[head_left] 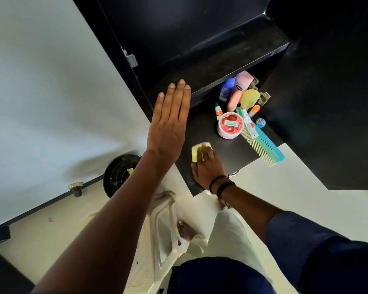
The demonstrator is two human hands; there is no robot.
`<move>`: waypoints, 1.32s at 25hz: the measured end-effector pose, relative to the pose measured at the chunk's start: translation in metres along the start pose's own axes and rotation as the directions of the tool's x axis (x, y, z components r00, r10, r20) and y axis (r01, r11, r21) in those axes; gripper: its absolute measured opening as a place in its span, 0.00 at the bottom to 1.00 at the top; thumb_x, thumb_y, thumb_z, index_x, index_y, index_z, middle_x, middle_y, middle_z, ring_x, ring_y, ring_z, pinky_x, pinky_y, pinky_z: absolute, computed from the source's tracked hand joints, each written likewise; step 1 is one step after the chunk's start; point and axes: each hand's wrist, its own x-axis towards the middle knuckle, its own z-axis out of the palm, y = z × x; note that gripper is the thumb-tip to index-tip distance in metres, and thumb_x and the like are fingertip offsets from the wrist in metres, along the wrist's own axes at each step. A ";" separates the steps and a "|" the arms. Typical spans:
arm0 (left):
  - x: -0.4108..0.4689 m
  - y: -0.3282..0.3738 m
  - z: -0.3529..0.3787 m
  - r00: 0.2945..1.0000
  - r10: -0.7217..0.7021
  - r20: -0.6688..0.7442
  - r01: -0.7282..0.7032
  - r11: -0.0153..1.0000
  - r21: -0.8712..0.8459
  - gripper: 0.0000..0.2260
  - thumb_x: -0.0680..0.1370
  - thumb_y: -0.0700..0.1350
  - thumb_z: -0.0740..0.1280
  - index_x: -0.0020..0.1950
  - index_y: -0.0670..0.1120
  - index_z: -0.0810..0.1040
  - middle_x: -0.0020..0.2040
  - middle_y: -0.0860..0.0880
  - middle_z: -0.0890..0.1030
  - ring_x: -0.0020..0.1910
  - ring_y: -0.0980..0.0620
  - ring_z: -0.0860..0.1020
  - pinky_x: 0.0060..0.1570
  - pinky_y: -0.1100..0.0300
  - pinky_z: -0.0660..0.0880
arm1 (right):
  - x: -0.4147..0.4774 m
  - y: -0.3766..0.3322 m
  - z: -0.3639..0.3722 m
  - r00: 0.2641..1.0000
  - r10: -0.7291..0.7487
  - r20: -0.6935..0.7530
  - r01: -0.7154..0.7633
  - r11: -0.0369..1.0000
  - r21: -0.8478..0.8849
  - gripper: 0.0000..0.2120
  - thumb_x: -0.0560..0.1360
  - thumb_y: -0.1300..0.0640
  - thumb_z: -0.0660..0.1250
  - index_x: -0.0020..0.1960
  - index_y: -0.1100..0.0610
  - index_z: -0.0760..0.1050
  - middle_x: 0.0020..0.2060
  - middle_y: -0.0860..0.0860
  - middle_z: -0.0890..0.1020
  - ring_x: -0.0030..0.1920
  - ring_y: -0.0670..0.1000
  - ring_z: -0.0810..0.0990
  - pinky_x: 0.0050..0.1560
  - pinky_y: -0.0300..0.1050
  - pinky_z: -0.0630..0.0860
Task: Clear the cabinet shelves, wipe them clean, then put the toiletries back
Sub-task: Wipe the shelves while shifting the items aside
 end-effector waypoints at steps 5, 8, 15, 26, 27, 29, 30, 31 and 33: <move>0.000 0.000 0.000 1.000 0.009 -0.012 -0.009 1.000 -0.001 0.27 0.78 0.36 0.55 0.77 0.40 0.52 0.77 0.41 0.58 0.76 0.42 0.57 0.74 0.49 0.54 | 0.032 0.008 -0.001 0.995 0.095 0.010 -0.095 0.995 -0.031 0.31 0.81 0.47 0.48 0.74 0.70 0.54 0.73 0.67 0.58 0.73 0.66 0.58 0.73 0.56 0.57; -0.001 -0.001 0.000 1.000 0.020 0.000 -0.020 1.000 -0.017 0.27 0.78 0.36 0.55 0.77 0.40 0.53 0.77 0.41 0.57 0.76 0.43 0.56 0.74 0.49 0.54 | 0.105 0.012 -0.030 0.988 0.145 -0.051 -0.141 0.987 0.073 0.32 0.80 0.49 0.49 0.75 0.69 0.47 0.75 0.66 0.50 0.76 0.64 0.48 0.77 0.55 0.48; 0.001 -0.001 -0.005 0.997 0.038 0.066 -0.036 0.999 -0.031 0.30 0.74 0.38 0.51 0.77 0.40 0.50 0.77 0.41 0.55 0.77 0.43 0.53 0.75 0.49 0.51 | 0.147 -0.028 -0.026 0.999 0.044 -0.028 -0.033 0.946 0.324 0.32 0.73 0.52 0.60 0.73 0.64 0.58 0.73 0.63 0.62 0.73 0.62 0.61 0.73 0.55 0.60; 0.000 0.001 -0.001 1.000 0.005 0.024 -0.005 1.000 0.006 0.30 0.75 0.35 0.55 0.77 0.41 0.51 0.77 0.41 0.57 0.76 0.42 0.56 0.74 0.49 0.50 | -0.053 0.039 0.056 0.974 -0.148 -0.171 0.141 0.989 -0.054 0.29 0.81 0.46 0.40 0.75 0.61 0.57 0.75 0.58 0.60 0.74 0.58 0.61 0.77 0.50 0.52; 0.001 0.001 -0.001 1.000 0.004 0.018 -0.004 1.000 0.019 0.30 0.75 0.36 0.54 0.77 0.41 0.52 0.77 0.41 0.57 0.76 0.42 0.56 0.74 0.49 0.50 | -0.049 0.048 0.051 0.982 -0.074 -0.173 0.069 0.997 -0.036 0.30 0.80 0.44 0.39 0.76 0.60 0.55 0.75 0.56 0.57 0.75 0.57 0.58 0.77 0.48 0.47; 0.001 0.003 -0.002 1.000 -0.004 0.011 0.003 0.999 0.034 0.29 0.75 0.37 0.53 0.77 0.41 0.52 0.77 0.41 0.58 0.76 0.42 0.57 0.73 0.49 0.51 | -0.027 0.049 0.043 0.982 0.061 -0.180 -0.053 0.997 0.049 0.33 0.78 0.42 0.36 0.77 0.60 0.50 0.76 0.56 0.52 0.77 0.56 0.51 0.74 0.47 0.43; 0.001 0.003 -0.002 1.000 -0.006 0.016 0.005 0.999 0.036 0.29 0.75 0.37 0.53 0.77 0.41 0.52 0.77 0.41 0.58 0.76 0.42 0.57 0.73 0.49 0.50 | -0.016 0.041 0.040 0.975 0.112 -0.190 -0.095 0.991 0.096 0.34 0.77 0.43 0.36 0.77 0.61 0.50 0.77 0.58 0.52 0.77 0.58 0.51 0.75 0.48 0.44; 0.001 0.004 -0.002 1.000 -0.008 0.022 0.007 0.999 0.037 0.30 0.74 0.37 0.53 0.77 0.40 0.52 0.77 0.41 0.58 0.76 0.42 0.57 0.73 0.49 0.50 | -0.007 0.027 0.038 0.971 0.150 -0.187 -0.128 0.984 0.124 0.33 0.78 0.44 0.39 0.76 0.62 0.52 0.76 0.60 0.55 0.76 0.59 0.53 0.76 0.50 0.48; 0.001 0.004 -0.003 0.999 -0.014 0.039 0.014 1.000 0.024 0.31 0.74 0.36 0.56 0.77 0.40 0.51 0.77 0.41 0.56 0.76 0.42 0.55 0.74 0.48 0.49 | 0.000 -0.005 0.044 0.972 0.098 -0.213 -0.072 0.989 0.129 0.30 0.77 0.48 0.48 0.73 0.64 0.62 0.72 0.62 0.65 0.72 0.62 0.64 0.72 0.56 0.63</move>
